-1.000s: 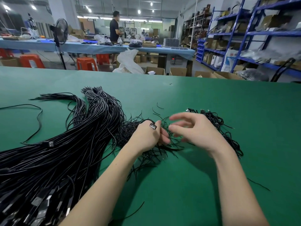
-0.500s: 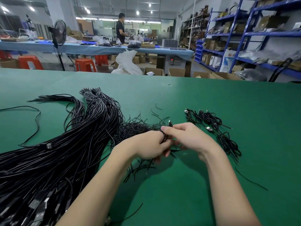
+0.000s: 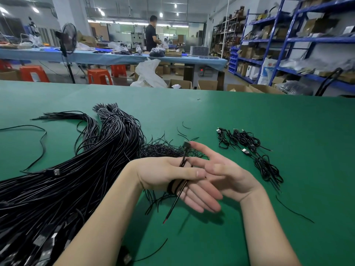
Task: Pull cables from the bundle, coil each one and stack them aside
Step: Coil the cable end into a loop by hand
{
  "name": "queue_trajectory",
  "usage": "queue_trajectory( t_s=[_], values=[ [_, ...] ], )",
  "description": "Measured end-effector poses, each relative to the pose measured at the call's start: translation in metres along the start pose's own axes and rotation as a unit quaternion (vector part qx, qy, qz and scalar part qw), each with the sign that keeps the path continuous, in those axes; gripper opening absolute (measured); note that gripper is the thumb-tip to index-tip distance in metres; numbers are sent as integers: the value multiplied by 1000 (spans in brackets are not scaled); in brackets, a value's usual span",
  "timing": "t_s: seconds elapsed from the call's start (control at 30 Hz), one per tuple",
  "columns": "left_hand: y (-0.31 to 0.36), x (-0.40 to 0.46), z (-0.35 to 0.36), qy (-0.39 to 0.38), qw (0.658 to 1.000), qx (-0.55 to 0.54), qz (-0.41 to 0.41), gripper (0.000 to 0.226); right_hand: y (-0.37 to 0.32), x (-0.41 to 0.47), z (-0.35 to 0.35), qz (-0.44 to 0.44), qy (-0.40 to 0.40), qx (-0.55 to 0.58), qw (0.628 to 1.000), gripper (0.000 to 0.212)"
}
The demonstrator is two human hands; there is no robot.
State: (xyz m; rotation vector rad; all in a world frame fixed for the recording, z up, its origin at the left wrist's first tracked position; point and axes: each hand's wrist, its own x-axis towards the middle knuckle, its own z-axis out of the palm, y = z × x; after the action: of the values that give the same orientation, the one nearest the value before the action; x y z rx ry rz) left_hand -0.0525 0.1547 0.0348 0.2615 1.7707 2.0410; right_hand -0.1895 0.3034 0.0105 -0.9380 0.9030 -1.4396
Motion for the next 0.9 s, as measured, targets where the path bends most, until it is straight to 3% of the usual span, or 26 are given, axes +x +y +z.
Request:
queue_trajectory(
  t_s=[0.03, 0.13, 0.27, 0.53, 0.9],
  values=[
    [0, 0, 0, -2, 1000, -12, 6, 41, 3, 1, -1, -4, -8, 18, 1000, 90],
    [-1, 0, 2, -28, 999, -22, 2, 42, 4, 2, -2, -5, -19, -34, 999, 60],
    [-2, 2, 3, -58, 998, -9, -7, 51, 2, -1, -2, 4, -7, -48, 999, 58],
    [2, -6, -5, -33, 998, 51, 28, 52, -6, 8, 12, -31, 61, -240, 968, 19],
    [8, 1, -4, 107, 978, 171, 44, 45, -1, 6, 4, -45, 114, -226, 966, 26]
  ],
)
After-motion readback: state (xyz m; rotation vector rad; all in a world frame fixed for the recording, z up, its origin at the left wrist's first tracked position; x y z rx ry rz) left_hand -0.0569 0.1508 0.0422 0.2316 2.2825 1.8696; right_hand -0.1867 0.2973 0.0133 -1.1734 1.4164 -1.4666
